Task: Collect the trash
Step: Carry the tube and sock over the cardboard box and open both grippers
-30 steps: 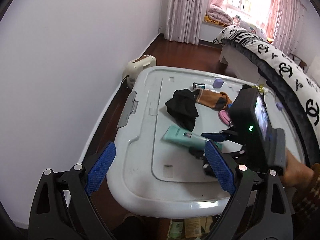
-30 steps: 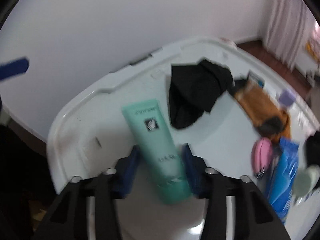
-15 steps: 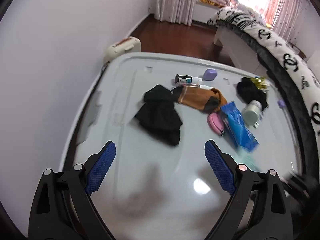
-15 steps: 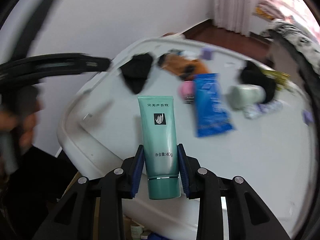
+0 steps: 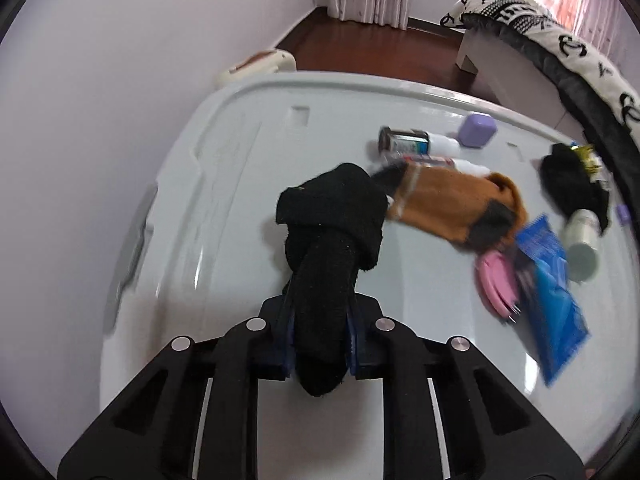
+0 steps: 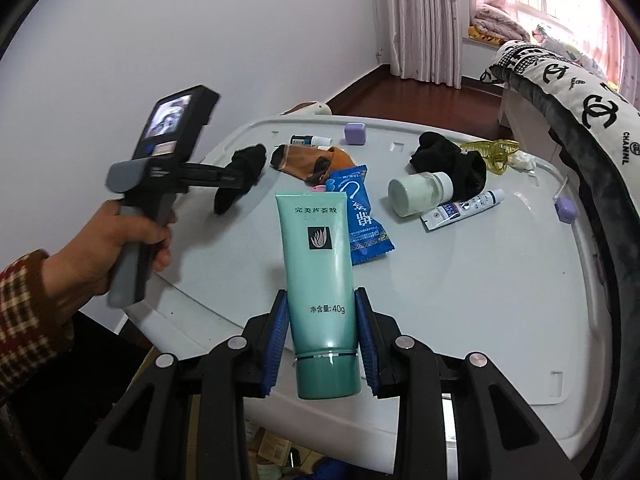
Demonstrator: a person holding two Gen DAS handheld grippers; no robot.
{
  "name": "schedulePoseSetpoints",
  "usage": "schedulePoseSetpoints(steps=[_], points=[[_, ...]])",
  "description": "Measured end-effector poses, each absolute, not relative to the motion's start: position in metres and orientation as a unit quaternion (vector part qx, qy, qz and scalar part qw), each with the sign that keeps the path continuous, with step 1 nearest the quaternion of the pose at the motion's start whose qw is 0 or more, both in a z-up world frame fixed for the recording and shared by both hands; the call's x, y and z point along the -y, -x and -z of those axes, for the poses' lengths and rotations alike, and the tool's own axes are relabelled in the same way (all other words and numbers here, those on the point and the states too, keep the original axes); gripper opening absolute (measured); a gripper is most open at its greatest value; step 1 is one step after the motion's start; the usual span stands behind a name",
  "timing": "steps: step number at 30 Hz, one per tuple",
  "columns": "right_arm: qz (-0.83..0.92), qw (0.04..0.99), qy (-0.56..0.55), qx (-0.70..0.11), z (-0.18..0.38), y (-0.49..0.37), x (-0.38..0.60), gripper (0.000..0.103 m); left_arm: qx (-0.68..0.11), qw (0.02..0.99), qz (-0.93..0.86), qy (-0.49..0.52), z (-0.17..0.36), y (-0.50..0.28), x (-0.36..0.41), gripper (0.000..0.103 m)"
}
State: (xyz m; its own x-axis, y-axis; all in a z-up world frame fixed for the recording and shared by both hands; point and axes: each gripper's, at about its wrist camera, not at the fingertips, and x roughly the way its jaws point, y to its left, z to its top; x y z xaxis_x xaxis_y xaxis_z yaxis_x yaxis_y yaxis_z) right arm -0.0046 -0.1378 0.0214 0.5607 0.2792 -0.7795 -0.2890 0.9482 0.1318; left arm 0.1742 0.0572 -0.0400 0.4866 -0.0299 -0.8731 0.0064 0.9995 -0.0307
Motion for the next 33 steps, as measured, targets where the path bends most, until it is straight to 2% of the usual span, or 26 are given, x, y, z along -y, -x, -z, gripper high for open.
schedulePoseSetpoints(steps=[8,12,20,21,22,23,24,28,29,33], points=[[-0.168,0.883,0.023,-0.437,-0.029,0.028,0.125,0.033,-0.475,0.877,0.068,-0.016,0.002,-0.064,-0.042,0.017],[-0.167,0.870,0.004,-0.465,-0.020,0.072,0.125,0.033,-0.472,0.873,0.116,-0.038,-0.010,0.000,-0.034,0.017],[-0.163,0.806,0.012,-0.569,0.035,0.155,0.112,0.033,-0.560,0.802,0.200,-0.061,0.039,0.097,-0.012,0.019],[-0.163,0.800,0.014,-0.577,0.038,0.158,0.110,0.034,-0.570,0.794,0.201,-0.065,0.045,0.102,-0.009,0.021],[-0.159,0.795,0.015,-0.585,0.043,0.161,0.108,0.041,-0.582,0.785,0.201,-0.067,0.052,0.109,-0.004,0.030],[-0.157,0.788,0.011,-0.595,0.046,0.162,0.108,0.059,-0.591,0.778,0.204,-0.066,0.055,0.112,0.000,0.035],[-0.154,0.786,0.007,-0.599,0.047,0.161,0.109,0.066,-0.593,0.775,0.206,-0.065,0.054,0.113,0.003,0.044],[-0.128,0.803,-0.012,-0.582,0.039,0.156,0.121,0.070,-0.531,0.822,0.193,-0.071,0.023,0.113,0.002,0.067],[-0.117,0.809,-0.021,-0.576,0.035,0.153,0.127,0.074,-0.516,0.832,0.188,-0.070,0.015,0.111,0.001,0.068],[-0.094,0.831,-0.008,-0.549,0.017,0.134,0.138,0.075,-0.479,0.859,0.168,-0.064,-0.011,0.084,-0.004,0.070]])
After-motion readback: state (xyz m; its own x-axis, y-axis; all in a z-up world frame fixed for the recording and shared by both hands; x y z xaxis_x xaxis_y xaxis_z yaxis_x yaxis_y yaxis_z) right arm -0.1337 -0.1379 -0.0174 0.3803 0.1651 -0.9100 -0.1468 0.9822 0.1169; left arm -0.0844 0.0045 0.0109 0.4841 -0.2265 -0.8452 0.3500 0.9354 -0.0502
